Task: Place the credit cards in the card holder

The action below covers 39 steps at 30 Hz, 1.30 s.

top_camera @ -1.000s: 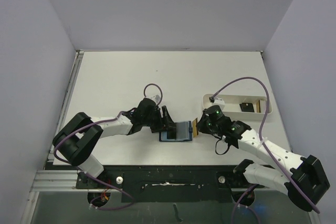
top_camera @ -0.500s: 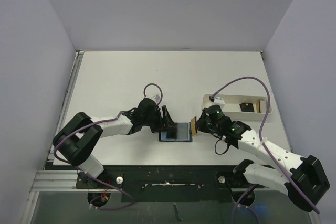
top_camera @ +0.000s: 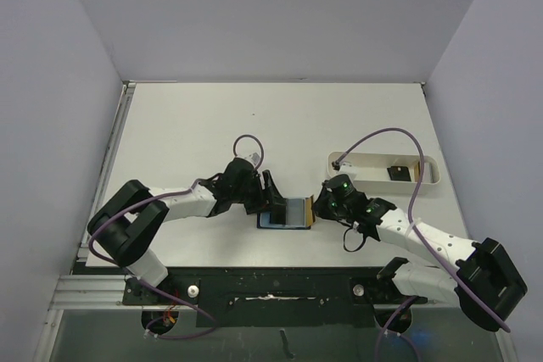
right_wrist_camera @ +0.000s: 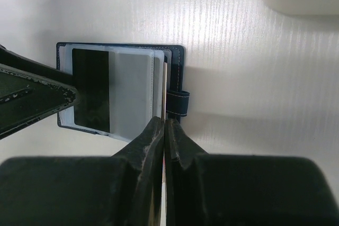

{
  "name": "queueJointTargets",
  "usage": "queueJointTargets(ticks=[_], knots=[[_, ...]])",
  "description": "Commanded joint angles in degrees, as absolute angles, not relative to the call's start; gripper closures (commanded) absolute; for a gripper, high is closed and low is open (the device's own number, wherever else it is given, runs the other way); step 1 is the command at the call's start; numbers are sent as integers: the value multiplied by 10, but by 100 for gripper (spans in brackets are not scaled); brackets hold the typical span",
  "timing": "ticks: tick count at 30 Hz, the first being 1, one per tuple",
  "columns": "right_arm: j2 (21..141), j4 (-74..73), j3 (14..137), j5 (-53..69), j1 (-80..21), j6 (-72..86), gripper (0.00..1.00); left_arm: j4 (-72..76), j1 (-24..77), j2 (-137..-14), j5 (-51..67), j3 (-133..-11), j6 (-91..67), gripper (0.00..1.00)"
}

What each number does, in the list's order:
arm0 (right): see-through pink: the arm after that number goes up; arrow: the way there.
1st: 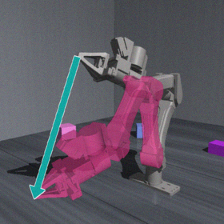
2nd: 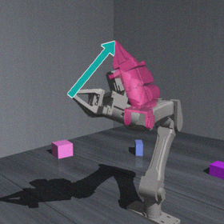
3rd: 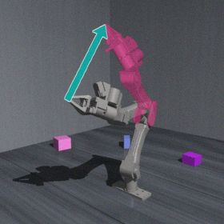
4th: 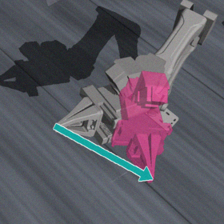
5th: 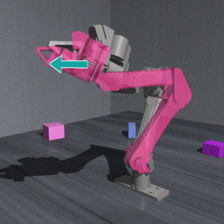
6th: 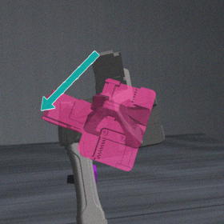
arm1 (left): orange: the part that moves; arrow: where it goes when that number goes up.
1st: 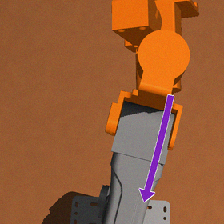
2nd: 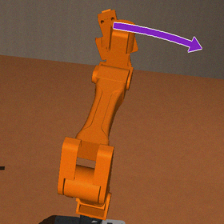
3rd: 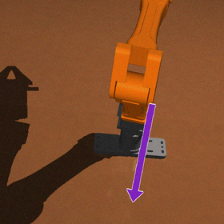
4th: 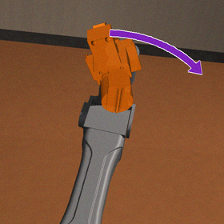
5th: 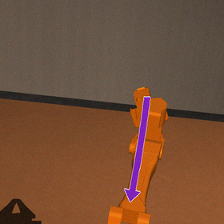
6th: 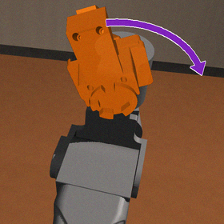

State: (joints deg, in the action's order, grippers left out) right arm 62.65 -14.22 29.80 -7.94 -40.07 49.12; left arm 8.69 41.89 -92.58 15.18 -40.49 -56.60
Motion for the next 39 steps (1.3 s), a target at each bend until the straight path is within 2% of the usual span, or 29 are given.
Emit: queueJointTargets(ticks=[1, 18, 30, 39], knots=[[630, -121, 292, -87, -409, 499, 100, 88, 427, -937, 148, -429, -567, 37], [627, -127, 289, -95, -414, 499, 100, 73, 447, -974, 132, -470, -559, 39], [580, -213, 340, -143, -414, 486, 100, -3, 447, -928, 73, -481, -543, 40], [596, -207, 338, -149, -414, 484, 100, 25, 447, -935, 98, -473, -547, 40]])
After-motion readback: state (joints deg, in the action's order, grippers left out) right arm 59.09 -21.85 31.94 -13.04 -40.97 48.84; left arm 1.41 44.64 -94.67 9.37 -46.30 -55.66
